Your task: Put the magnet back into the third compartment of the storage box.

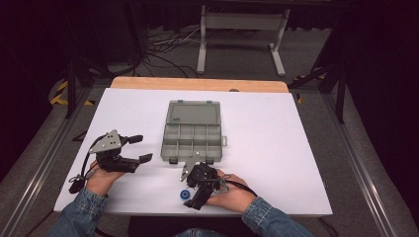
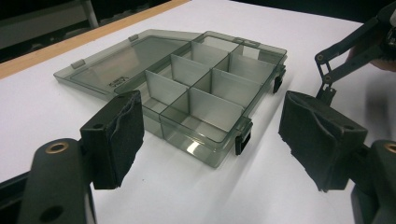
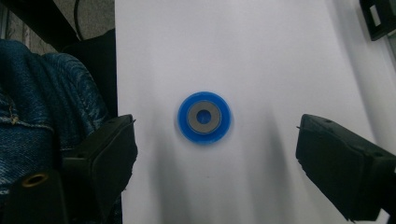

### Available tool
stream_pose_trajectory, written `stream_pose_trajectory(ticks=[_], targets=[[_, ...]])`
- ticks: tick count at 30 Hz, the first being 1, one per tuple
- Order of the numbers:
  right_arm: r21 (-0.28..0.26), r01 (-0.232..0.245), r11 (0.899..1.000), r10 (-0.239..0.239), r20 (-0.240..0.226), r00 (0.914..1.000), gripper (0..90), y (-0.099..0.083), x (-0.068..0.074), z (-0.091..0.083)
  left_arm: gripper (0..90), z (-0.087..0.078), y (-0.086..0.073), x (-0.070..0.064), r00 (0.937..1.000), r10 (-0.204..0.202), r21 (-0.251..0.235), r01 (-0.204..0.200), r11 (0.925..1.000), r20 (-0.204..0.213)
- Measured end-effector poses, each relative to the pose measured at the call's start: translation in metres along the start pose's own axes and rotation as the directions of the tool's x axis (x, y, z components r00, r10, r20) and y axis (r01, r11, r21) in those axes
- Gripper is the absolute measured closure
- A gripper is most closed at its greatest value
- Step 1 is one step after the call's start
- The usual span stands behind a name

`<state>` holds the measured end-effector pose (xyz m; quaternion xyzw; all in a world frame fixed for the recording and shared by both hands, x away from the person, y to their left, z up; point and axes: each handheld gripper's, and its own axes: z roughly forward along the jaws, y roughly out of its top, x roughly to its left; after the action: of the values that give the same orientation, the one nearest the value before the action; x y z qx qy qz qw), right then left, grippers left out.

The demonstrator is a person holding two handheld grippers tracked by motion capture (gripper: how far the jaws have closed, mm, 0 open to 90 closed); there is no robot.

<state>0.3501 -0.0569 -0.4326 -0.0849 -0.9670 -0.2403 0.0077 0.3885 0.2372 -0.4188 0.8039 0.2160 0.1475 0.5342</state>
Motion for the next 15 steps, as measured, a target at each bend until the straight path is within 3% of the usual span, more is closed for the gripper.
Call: stream_pose_trajectory(ticks=[7, 15], targets=[[0.001, 0.023, 1.000, -0.023, -0.001, 0.9997, 14.1, 0.0015, 0.0019, 0.0041, 22.7, 0.0003, -0.0002, -0.0001, 1.0000, -0.003, 0.001, 0.003, 1.0000, 0.003], [-0.015, 0.044, 0.999, -0.044, 0.009, 0.9990, 28.8, 0.0029, 0.0030, 0.0057, 22.7, 0.0002, -0.0002, -0.0001, 1.0000, -0.002, 0.001, 0.002, 1.0000, 0.003]])
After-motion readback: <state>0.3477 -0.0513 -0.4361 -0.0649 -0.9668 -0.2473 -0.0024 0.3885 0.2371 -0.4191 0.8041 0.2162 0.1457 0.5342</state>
